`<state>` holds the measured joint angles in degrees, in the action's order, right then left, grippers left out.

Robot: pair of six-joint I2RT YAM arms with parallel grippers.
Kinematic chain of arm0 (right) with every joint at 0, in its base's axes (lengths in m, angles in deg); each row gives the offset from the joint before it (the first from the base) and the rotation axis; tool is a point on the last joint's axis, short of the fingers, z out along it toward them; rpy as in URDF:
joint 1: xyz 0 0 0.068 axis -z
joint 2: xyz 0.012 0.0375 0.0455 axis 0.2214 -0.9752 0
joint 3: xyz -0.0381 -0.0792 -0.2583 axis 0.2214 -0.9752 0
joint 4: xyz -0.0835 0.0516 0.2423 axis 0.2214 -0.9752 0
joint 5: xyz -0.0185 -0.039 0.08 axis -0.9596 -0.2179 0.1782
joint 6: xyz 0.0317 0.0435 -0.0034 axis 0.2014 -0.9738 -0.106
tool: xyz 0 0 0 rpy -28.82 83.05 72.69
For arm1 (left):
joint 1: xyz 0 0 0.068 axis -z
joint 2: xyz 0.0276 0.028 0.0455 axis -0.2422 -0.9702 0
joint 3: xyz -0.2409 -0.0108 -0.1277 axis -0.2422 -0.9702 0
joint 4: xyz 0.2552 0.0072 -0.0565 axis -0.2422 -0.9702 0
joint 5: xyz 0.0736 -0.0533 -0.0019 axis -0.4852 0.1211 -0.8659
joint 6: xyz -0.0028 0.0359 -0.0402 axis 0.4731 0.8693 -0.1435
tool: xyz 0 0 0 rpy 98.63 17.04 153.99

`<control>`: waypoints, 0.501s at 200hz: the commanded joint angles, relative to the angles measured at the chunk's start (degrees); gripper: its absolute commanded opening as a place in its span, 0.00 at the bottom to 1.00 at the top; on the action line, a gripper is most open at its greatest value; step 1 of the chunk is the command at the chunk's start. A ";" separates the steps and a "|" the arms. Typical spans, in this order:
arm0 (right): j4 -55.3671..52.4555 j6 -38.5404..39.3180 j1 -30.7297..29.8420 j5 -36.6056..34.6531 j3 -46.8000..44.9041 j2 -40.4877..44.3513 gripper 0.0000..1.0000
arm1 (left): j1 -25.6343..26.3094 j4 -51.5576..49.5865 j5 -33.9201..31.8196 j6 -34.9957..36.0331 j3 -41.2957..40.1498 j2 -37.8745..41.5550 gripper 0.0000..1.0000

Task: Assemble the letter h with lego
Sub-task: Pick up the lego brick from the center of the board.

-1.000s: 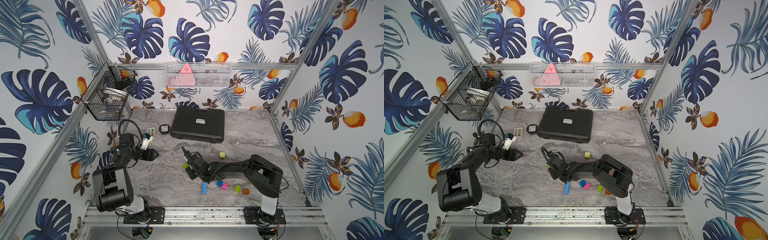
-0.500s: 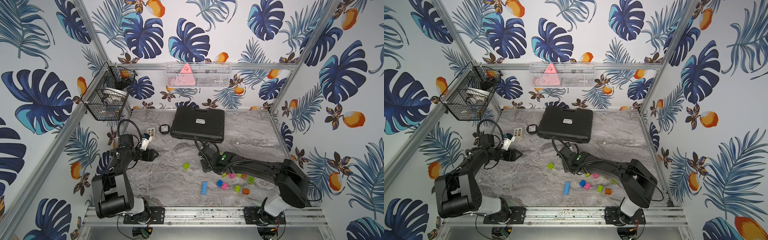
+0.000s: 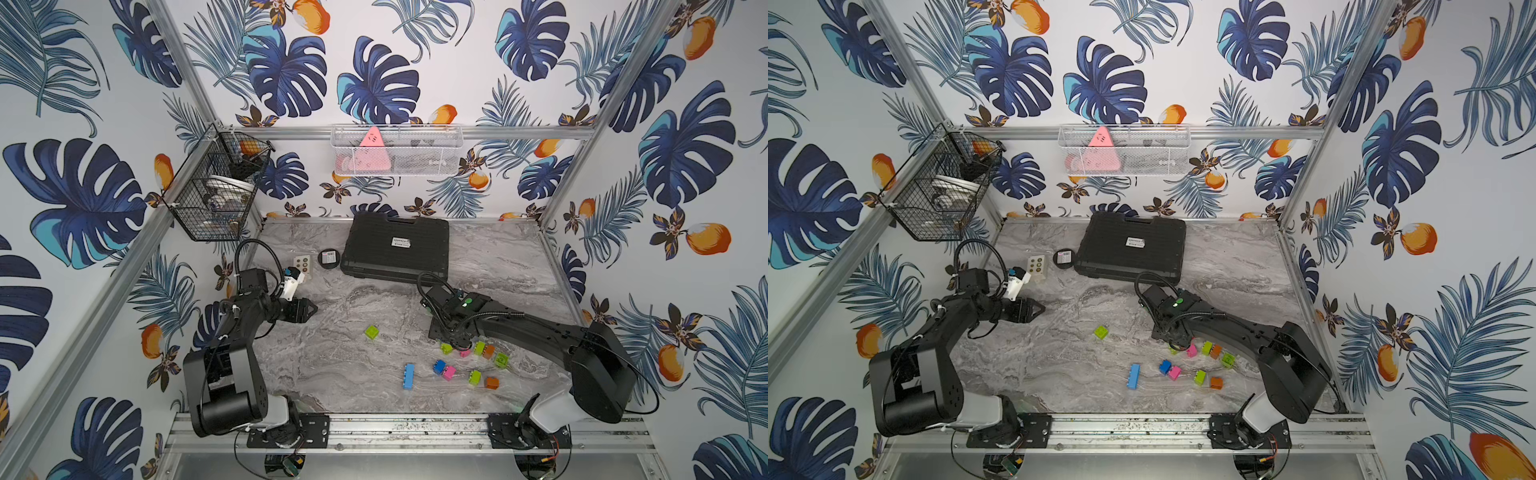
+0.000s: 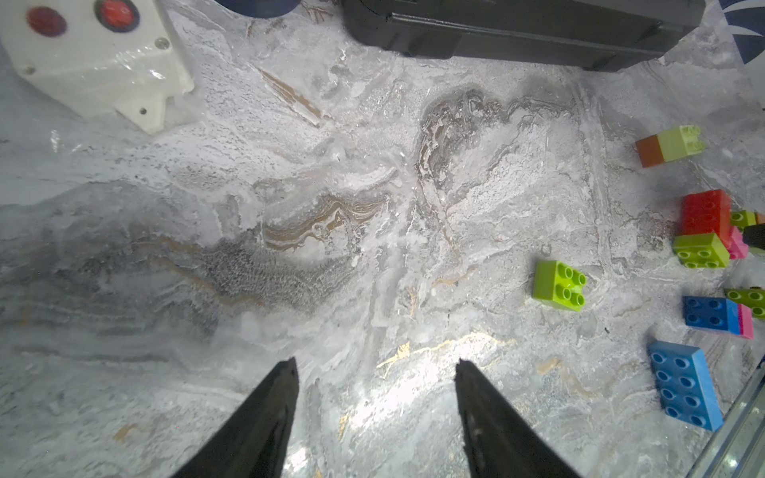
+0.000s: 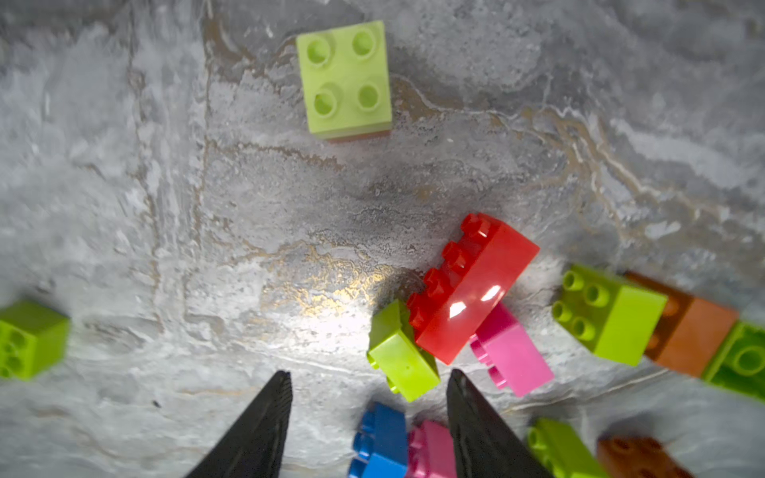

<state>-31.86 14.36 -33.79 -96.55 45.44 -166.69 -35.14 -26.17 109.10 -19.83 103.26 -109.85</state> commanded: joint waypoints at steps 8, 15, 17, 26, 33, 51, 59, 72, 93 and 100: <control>0.48 -22.71 -0.57 -2.03 -0.01 0.27 0.67 | -0.07 0.47 1.15 0.62 0.00 0.37 0.66; 0.95 -24.83 -0.69 -2.68 -0.44 0.14 0.67 | -0.06 0.47 1.19 0.62 0.00 0.42 0.66; 1.09 -25.40 -0.65 -2.83 -0.58 0.09 0.67 | -0.06 0.47 1.22 0.60 0.00 0.42 0.66; 1.32 -27.50 -0.71 -3.32 -1.33 -0.13 0.66 | -0.06 0.47 1.28 0.69 -0.09 0.64 0.66; 1.05 -28.61 -0.68 -3.98 -1.80 -0.13 0.66 | -0.06 0.47 1.40 0.79 -0.13 0.72 0.66; 0.48 -30.42 -0.69 -4.30 -2.68 -0.39 0.65 | -0.11 0.38 1.49 0.80 -0.09 0.69 0.66; 0.57 -31.09 -0.71 -3.85 -3.14 -0.33 0.65 | -0.07 0.36 1.40 0.75 -0.09 0.53 0.66; 0.46 -31.83 -1.07 -4.05 -3.74 0.09 0.64 | -0.06 0.29 1.42 0.79 0.00 0.42 0.66; 0.87 -32.25 -1.26 -3.60 -4.29 -0.32 0.63 | -0.06 0.30 1.47 0.88 -0.09 0.56 0.66; 1.30 -32.40 -1.26 -3.15 -4.60 -0.78 0.63 | -0.06 0.29 1.45 0.86 0.00 0.58 0.66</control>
<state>-30.71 -14.20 -34.91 -99.59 41.50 -166.83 -35.14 -26.17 109.51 -19.75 103.17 -109.48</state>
